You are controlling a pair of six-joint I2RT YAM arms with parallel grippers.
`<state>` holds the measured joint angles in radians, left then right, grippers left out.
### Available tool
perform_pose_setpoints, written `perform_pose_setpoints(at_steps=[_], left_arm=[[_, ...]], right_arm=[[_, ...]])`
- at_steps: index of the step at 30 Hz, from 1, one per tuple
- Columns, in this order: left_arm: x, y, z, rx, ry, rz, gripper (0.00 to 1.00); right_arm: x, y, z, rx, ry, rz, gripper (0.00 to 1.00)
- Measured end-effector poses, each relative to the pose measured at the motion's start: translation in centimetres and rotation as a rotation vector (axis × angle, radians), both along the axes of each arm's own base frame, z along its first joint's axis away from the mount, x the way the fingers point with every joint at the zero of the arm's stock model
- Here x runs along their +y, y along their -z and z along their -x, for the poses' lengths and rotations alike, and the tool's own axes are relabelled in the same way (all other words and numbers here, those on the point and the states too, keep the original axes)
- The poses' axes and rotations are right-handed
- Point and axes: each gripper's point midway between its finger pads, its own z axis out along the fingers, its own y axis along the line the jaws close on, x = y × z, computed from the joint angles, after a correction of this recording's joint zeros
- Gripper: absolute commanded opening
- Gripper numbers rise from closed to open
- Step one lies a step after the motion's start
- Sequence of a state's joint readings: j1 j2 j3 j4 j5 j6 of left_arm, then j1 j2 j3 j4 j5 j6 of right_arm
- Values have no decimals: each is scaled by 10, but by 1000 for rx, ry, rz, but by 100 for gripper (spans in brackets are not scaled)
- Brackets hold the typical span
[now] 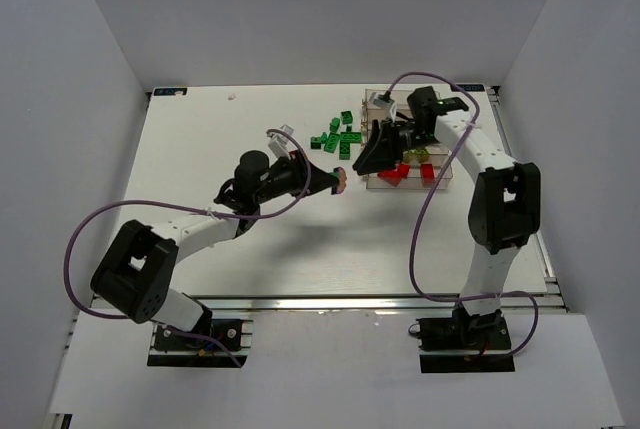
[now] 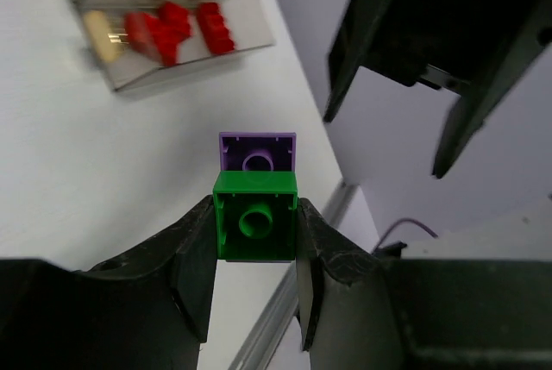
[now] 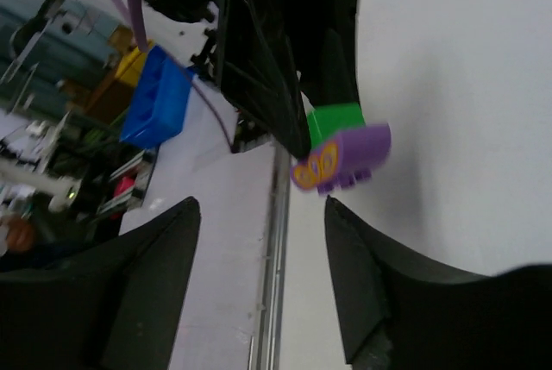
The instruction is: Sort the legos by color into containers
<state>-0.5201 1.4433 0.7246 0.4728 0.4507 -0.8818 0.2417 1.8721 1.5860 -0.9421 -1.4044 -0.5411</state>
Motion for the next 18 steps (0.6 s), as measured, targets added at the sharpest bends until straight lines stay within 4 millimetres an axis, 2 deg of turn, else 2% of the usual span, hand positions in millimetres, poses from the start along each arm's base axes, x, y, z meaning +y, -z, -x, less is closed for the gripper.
perform_pose_setpoints(at_steps=[2,6,8,14,18], left_arm=[[-17,-7,10,-35,64,35,0],[-30,-8,13,-54,100,64,0],[-32,-8,12,-58,101,71,0],[-32,-7,9,-63,90,72,0],[-31,-3,8,-64,86,49,0]], right_arm=[[11,-4,8,28,-47,-18,63],[20,-3,25,113,-90,-28,76],[19,-4,28,126,-91,-30,89],[17,-5,30,133,-87,-14,89],[13,0,29,27,-67,56,89]])
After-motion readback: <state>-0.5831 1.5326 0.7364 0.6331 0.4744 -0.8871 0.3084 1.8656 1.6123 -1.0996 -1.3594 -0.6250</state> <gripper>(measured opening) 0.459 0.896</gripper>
